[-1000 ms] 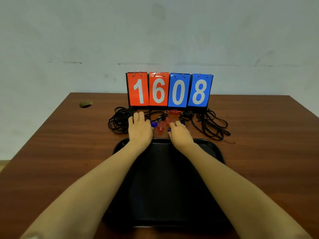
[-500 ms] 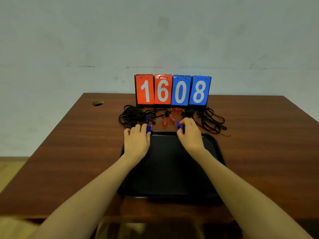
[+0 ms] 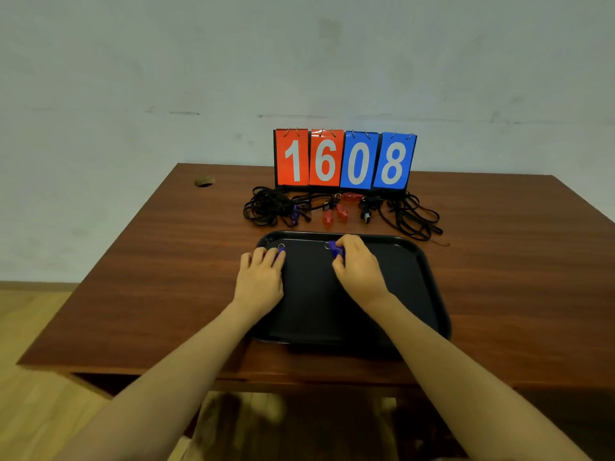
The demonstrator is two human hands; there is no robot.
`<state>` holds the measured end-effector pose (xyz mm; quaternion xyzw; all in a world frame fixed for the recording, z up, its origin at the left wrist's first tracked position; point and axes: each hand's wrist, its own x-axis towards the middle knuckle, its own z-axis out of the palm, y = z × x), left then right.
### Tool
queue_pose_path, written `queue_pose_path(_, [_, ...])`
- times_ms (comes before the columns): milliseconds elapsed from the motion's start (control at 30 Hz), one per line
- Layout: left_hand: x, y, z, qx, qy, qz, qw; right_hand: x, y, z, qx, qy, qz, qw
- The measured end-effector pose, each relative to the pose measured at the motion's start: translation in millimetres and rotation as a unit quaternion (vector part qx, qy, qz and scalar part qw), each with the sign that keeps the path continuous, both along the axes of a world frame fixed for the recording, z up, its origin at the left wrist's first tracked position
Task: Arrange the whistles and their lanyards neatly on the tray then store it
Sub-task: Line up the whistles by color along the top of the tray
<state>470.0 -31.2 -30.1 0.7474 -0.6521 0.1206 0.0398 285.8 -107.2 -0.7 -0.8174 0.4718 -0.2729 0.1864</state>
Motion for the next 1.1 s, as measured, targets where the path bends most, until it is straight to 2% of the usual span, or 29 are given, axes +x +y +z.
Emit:
queue_pose_path(200, [5, -4, 3, 0.05, -0.015, 0.004, 0.999, 5, -1, -6, 0.046, 0.005, -0.019, 0.999])
queue_pose_path(367, [14, -14, 4, 0.046, -0.005, 0.011, 0.999, 13, -6, -10, 0.086, -0.052, -0.018, 0.995])
queue_pose_path(500, [26, -22, 4, 0.02, 0.026, 0.008, 0.999, 19, -9, -11, 0.107, -0.058, 0.002, 0.993])
queue_pose_path(733, [32, -32, 8, 0.009, 0.038, 0.011, 0.999, 44, -4, -19, 0.089, -0.073, 0.038, 0.993])
queue_pose_path(1000, [28, -30, 5, 0.001, 0.025, 0.009, 1.0, 69, -7, -28, 0.076, -0.038, 0.101, 0.991])
queue_pose_path(1100, [24, -28, 5, 0.003, 0.047, 0.004, 0.999, 71, -14, -29, 0.074, -0.01, 0.092, 0.993])
